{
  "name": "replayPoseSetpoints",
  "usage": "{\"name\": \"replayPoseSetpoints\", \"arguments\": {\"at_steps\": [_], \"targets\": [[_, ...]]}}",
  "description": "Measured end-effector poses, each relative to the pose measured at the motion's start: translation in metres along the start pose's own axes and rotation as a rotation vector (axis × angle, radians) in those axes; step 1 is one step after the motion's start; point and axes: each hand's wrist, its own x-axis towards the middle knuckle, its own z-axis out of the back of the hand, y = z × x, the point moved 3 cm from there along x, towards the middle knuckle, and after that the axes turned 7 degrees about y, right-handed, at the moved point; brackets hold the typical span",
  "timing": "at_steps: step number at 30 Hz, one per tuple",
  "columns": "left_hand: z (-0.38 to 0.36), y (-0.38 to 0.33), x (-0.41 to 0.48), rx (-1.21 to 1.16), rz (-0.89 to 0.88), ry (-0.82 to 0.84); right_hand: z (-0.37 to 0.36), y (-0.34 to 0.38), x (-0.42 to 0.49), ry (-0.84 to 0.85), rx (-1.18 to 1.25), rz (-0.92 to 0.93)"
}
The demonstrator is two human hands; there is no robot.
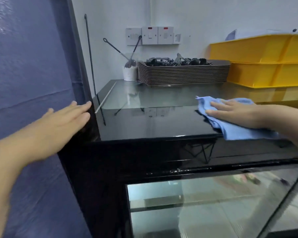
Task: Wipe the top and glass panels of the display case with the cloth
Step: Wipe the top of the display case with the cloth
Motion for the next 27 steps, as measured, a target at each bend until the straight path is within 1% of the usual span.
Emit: {"name": "replayPoseSetpoints", "arguments": {"at_steps": [1,2,3,5,6,8,10,12,14,16,17,18,19,20,22,24,25,27], "targets": [[-0.006,0.000,-0.004,0.045,0.038,-0.082,0.010,0.026,0.007,0.056,-0.006,-0.010],[-0.013,-0.003,-0.014,0.110,0.068,-0.152,0.016,0.063,0.017,0.029,0.011,0.059],[-0.022,-0.005,-0.023,0.090,0.097,-0.230,0.017,0.107,0.019,-0.033,-0.038,0.139],[-0.036,-0.007,-0.031,0.023,0.104,-0.361,0.014,0.168,0.021,-0.102,-0.077,0.312],[-0.037,-0.010,-0.031,0.019,0.099,-0.391,0.009,0.183,0.021,-0.104,-0.034,0.347],[-0.037,-0.014,-0.030,0.039,0.096,-0.416,0.005,0.185,0.016,-0.174,0.098,0.363],[-0.036,-0.012,-0.029,0.055,0.117,-0.391,0.003,0.154,0.004,-0.248,0.129,0.364],[-0.034,-0.013,-0.030,0.119,0.147,-0.375,-0.001,0.090,-0.007,-0.253,0.172,0.280],[-0.033,-0.027,-0.029,0.164,0.162,-0.335,-0.011,0.002,-0.021,-0.235,0.316,0.136],[-0.037,-0.059,-0.020,0.187,0.106,-0.262,-0.021,-0.076,-0.037,-0.209,0.393,-0.091],[-0.041,-0.080,-0.011,0.206,0.062,-0.241,-0.024,-0.110,-0.039,-0.197,0.387,-0.219],[-0.045,-0.104,-0.001,0.225,0.018,-0.227,-0.026,-0.134,-0.041,-0.210,0.423,-0.310],[-0.050,-0.127,0.010,0.236,-0.010,-0.208,-0.026,-0.138,-0.040,-0.228,0.437,-0.349],[-0.057,-0.151,0.020,0.237,-0.034,-0.195,-0.024,-0.128,-0.038,-0.236,0.402,-0.314],[-0.071,-0.193,0.039,0.203,-0.059,-0.198,-0.020,-0.088,-0.025,-0.195,0.251,-0.156],[-0.089,-0.225,0.052,0.159,-0.053,-0.208,-0.018,-0.048,-0.023,-0.219,0.165,-0.003],[-0.096,-0.234,0.057,0.161,-0.038,-0.208,-0.018,-0.046,-0.022,-0.229,0.166,0.048],[-0.107,-0.238,0.064,0.219,0.004,-0.201,-0.023,-0.082,-0.027,-0.189,0.226,0.100]]}}
